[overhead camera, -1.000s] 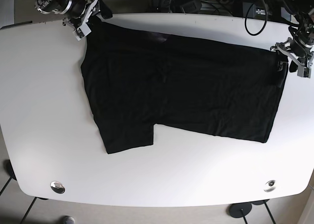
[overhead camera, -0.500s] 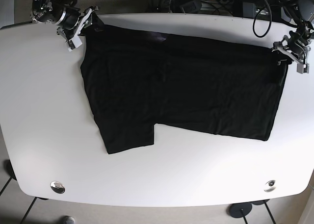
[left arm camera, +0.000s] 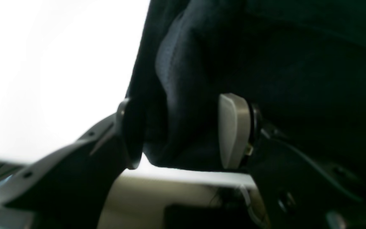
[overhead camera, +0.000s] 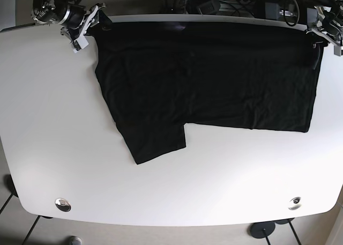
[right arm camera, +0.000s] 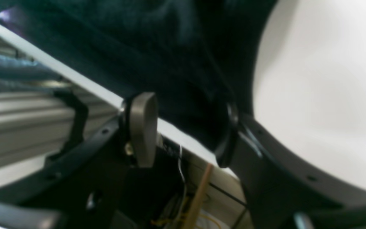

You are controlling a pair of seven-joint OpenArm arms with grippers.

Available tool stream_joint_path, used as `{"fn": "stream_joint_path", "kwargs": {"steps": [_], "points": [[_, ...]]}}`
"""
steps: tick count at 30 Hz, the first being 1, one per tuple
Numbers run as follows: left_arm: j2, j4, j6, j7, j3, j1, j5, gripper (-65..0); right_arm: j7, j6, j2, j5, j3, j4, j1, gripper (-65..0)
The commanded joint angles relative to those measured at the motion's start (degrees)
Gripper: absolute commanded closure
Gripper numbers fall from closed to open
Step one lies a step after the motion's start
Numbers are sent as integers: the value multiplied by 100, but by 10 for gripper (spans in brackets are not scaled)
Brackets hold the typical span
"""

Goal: Fold the T-shirt properly
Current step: 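Grasp the shirt side with the right gripper and drag it inward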

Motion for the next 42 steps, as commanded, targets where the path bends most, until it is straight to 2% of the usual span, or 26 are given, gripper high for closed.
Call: {"fn": "stream_joint_path", "kwargs": {"steps": [1, 4, 7, 12, 15, 16, 19, 23, 24, 25, 29, 31, 32, 38, 42], "points": [[145, 496, 97, 117, -138, 37, 141, -332, 25, -12, 108, -31, 49, 269, -163, -268], [453, 1463, 97, 117, -217, 28, 158, -333, -54, -12, 20, -31, 322, 876, -356, -268], [664, 2157, 97, 117, -190, 28, 150, -335, -389, -12, -103, -13, 559, 1306, -356, -268], [681, 2360, 97, 117, 161, -262, 176, -332, -468, -12, -95, 681, 577, 1183, 259, -274], [681, 2360, 97, 117, 328, -315, 176, -332, -793, -12, -121, 716, 260, 911, 998, -270], [681, 2360, 97, 117, 399, -315, 176, -332, -916, -12, -306, 699, 243, 717, 1306, -270], [672, 2360, 97, 117, 425, -394, 176, -332, -942, -12, -490, 532, 164, 313, 1807, -274], [672, 2351, 97, 117, 416, -420, 185, -332, -890, -12, -552, 497, -504, -478, 2466, -270], [672, 2351, 97, 117, 425, -420, 185, -332, -802, -51, -657, 497, -628, -645, 2633, -270], [672, 2351, 97, 117, 425, -420, 185, -332, -705, -183, -701, 497, -680, -707, 2712, -270], [672, 2351, 97, 117, 425, -420, 185, -332, -406, -473, -605, 497, -1076, -1164, 3055, -270], [672, 2351, 97, 117, 425, -412, 185, -332, -380, -711, -596, 497, -1146, -1480, 3231, -270], [672, 2351, 97, 117, 425, -403, 185, -332, -371, -755, -596, 497, -1155, -1595, 3257, -270], [672, 2342, 97, 117, 416, -385, 185, -332, -230, -790, -578, 453, -1164, -1647, 3257, -270], [672, 2342, 97, 117, 425, -394, 185, -332, -239, -746, -772, -110, -1164, -1647, 3248, -270]]}}
